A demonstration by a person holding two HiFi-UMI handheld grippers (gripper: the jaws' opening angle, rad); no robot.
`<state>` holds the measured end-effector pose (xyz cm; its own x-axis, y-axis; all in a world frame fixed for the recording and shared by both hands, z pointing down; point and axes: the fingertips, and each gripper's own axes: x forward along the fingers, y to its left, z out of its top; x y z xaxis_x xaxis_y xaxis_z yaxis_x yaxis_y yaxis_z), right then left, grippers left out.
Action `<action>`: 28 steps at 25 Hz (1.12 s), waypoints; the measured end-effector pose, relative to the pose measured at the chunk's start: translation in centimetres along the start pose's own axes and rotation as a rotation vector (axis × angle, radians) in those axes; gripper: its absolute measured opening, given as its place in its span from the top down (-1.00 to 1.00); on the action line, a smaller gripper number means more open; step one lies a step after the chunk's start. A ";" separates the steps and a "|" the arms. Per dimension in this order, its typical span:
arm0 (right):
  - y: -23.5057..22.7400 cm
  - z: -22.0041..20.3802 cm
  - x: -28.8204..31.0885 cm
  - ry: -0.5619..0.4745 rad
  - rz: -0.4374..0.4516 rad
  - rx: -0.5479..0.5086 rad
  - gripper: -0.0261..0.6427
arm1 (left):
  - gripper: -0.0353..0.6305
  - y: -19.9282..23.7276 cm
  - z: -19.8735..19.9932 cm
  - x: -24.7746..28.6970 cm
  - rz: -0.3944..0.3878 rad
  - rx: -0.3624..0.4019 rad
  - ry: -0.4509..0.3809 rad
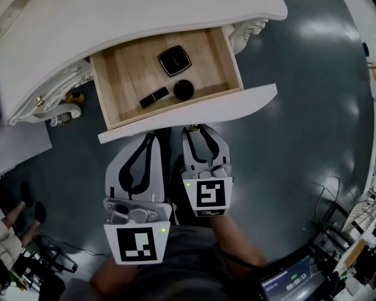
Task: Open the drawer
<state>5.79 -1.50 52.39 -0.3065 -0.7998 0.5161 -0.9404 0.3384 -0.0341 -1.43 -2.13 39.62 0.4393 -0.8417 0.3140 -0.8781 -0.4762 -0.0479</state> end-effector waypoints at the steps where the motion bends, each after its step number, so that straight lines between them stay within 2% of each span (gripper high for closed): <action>1: 0.0 0.0 0.0 0.001 0.002 0.000 0.55 | 0.85 -0.1 0.0 0.0 -0.002 0.002 0.002; 28: -0.1 -0.2 -0.1 0.010 0.018 -0.002 0.55 | 0.85 -1.3 0.8 1.2 -0.034 0.017 0.007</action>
<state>5.92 -1.33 52.45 -0.3223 -0.7884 0.5240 -0.9343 0.3540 -0.0421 0.35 -2.71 39.34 0.4674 -0.8233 0.3220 -0.8592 -0.5088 -0.0537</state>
